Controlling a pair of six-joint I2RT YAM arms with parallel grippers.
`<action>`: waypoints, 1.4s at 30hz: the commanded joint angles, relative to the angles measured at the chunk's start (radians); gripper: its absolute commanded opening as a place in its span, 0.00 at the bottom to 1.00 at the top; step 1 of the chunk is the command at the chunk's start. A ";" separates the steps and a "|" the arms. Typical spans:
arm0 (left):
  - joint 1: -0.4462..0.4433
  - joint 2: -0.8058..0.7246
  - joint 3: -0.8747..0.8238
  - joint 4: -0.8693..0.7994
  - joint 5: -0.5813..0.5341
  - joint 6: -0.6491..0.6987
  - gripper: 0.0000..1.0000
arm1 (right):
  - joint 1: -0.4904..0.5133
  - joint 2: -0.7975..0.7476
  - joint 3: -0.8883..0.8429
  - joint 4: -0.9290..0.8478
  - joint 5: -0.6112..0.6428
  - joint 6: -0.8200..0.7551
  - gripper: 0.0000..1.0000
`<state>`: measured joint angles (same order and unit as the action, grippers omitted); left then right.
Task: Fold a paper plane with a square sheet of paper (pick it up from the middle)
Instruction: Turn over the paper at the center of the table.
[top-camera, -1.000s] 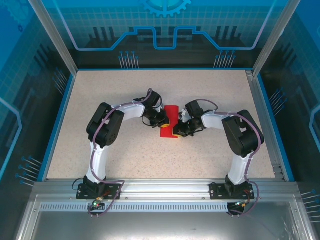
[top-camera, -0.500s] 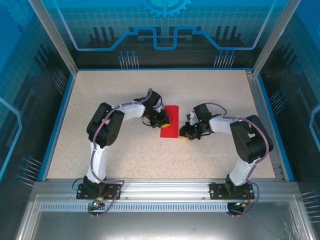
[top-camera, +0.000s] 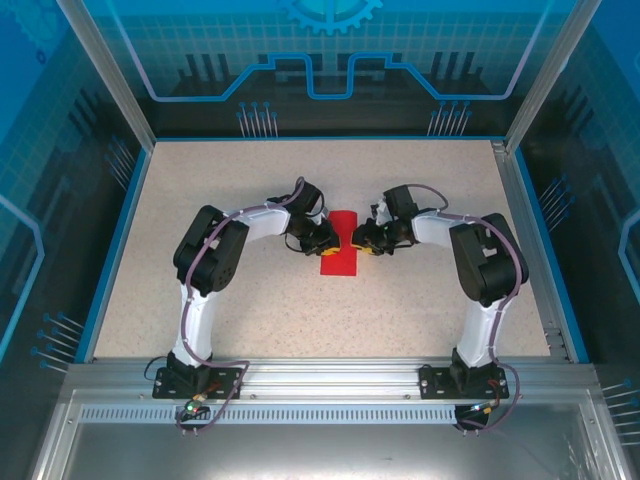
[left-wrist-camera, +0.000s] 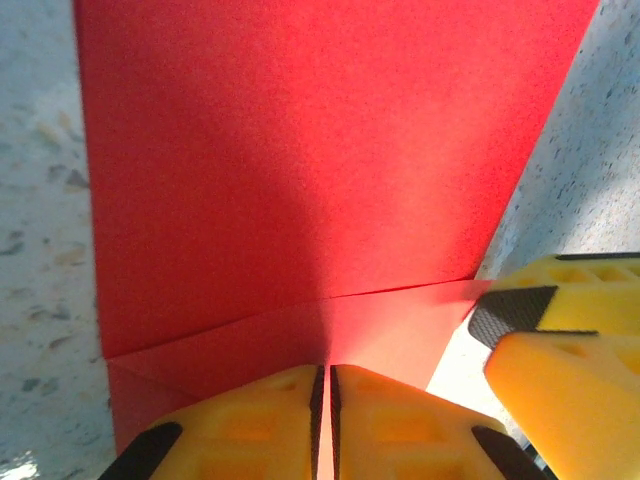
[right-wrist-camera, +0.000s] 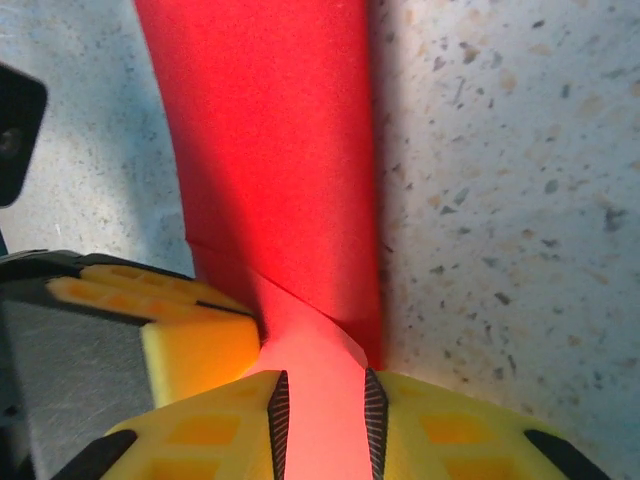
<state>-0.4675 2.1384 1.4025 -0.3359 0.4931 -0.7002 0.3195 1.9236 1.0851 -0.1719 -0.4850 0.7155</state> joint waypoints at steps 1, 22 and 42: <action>0.001 -0.027 0.002 -0.043 -0.019 0.016 0.14 | -0.007 0.035 0.032 -0.033 -0.015 0.001 0.29; 0.009 -0.037 -0.008 -0.045 -0.023 0.019 0.14 | 0.001 -0.001 0.070 -0.119 0.105 -0.024 0.33; 0.012 -0.048 -0.014 -0.033 -0.026 0.016 0.16 | 0.023 0.051 0.067 -0.036 -0.011 -0.001 0.31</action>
<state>-0.4667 2.1334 1.4025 -0.3367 0.4892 -0.6998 0.3378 1.9697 1.1519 -0.2207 -0.4660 0.7074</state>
